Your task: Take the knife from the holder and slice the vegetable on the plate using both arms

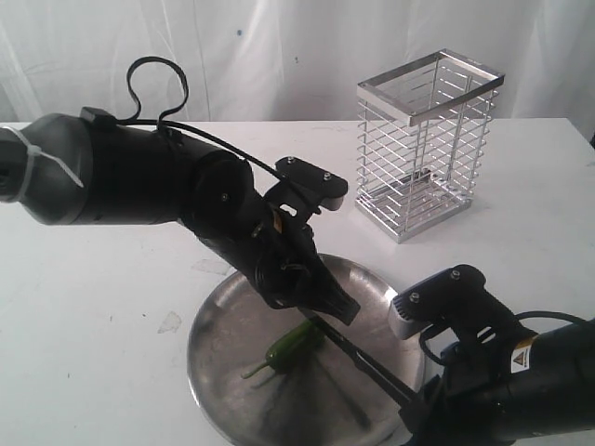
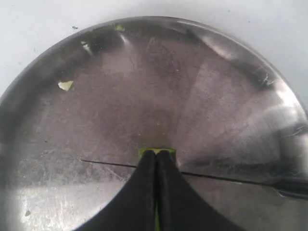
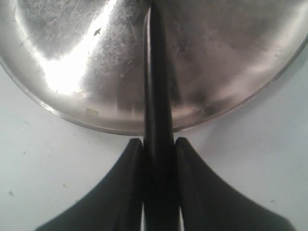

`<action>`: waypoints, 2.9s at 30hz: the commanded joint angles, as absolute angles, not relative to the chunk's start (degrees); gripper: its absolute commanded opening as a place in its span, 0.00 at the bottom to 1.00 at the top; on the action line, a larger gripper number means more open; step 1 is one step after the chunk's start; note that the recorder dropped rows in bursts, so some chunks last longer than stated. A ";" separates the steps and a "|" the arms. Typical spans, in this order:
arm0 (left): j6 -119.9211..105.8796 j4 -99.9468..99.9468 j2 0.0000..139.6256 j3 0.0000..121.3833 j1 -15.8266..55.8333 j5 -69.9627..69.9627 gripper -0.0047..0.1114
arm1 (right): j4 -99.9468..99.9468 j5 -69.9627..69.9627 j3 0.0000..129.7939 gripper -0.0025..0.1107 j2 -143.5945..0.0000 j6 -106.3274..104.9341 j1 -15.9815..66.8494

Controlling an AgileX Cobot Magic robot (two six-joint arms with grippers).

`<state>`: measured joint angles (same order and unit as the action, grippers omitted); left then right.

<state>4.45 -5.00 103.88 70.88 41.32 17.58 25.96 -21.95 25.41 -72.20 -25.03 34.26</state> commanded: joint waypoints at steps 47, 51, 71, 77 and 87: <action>5.68 0.00 103.28 70.56 40.05 19.93 0.04 | 26.24 -20.69 25.51 0.02 -75.56 -25.32 34.27; 6.37 0.00 103.38 69.96 38.57 19.07 0.04 | 26.24 -20.69 25.51 0.02 -75.56 -25.32 34.27; 5.84 -2.47 113.36 69.70 38.42 14.78 0.04 | 26.24 -20.86 25.51 0.02 -75.56 -25.32 34.27; 5.62 -1.93 108.91 70.65 38.32 15.51 0.04 | 26.24 -20.98 25.51 0.02 -75.56 -25.32 34.27; 4.98 -2.19 103.67 72.12 38.32 18.06 0.04 | 26.24 -20.66 25.51 0.02 -75.56 -25.32 34.27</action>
